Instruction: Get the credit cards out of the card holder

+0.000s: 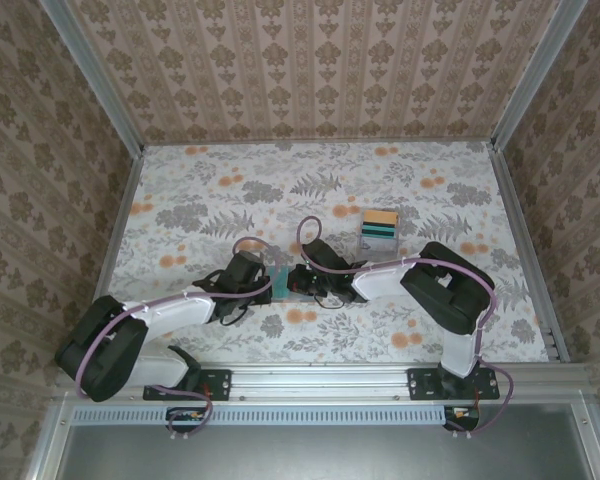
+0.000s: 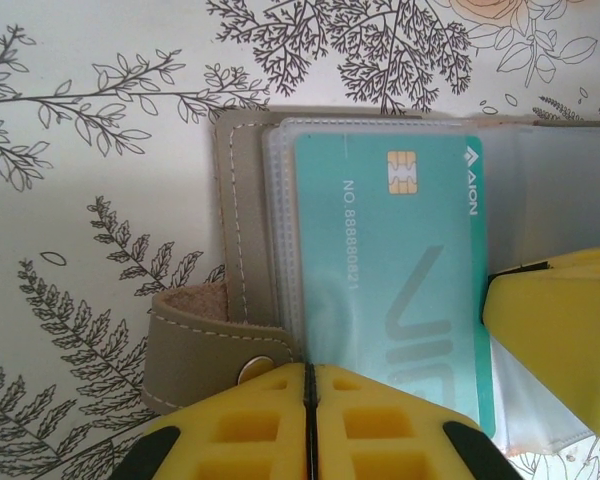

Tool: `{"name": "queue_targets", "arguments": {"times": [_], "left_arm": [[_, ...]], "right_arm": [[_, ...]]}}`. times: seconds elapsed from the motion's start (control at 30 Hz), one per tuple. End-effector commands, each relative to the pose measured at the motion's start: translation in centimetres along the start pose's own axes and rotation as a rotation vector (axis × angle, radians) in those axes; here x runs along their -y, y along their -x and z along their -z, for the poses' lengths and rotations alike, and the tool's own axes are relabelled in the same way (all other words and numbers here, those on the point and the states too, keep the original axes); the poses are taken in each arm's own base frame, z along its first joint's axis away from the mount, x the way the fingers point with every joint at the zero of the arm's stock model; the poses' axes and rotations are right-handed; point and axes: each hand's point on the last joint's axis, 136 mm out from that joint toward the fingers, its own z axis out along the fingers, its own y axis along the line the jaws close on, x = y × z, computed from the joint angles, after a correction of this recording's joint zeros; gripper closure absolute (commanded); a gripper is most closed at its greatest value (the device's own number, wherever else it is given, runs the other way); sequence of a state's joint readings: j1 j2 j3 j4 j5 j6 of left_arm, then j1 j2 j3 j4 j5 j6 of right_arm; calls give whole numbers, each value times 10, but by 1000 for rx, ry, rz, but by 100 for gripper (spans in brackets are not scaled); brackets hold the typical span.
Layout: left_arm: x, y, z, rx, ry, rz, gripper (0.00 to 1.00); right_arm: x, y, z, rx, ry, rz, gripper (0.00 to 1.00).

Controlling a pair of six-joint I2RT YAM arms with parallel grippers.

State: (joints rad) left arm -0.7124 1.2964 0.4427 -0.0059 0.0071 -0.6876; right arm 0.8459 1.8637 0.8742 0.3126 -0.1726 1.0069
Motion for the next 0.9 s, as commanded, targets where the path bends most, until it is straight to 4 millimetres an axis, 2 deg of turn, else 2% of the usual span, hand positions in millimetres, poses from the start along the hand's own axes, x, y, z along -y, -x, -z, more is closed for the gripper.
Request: {"name": "queue_targets", "arguments": {"times": [0.0, 0.3, 0.4, 0.47, 0.53, 0.67, 0.87], "left_arm": [[-8, -21, -3, -87, 41, 0, 93], [-16, -24, -4, -97, 66, 20, 95], [-14, -24, -5, -99, 59, 17, 100], [-13, -24, -6, -105, 58, 15, 100], [-12, -24, -6, -106, 54, 15, 100], [-13, -25, -6, -108, 54, 16, 100], [-13, -25, -6, -110, 53, 14, 100]], "right_arm": [[-2, 1, 6, 13, 20, -7, 100], [8, 12, 27, 56, 12, -16, 100], [3, 11, 25, 43, 34, -8, 100], [-5, 10, 23, 27, 65, -3, 90], [-12, 10, 20, 18, 81, 5, 85], [-17, 7, 15, 1, 73, 22, 82], [-11, 5, 6, -18, 53, 12, 81]]}}
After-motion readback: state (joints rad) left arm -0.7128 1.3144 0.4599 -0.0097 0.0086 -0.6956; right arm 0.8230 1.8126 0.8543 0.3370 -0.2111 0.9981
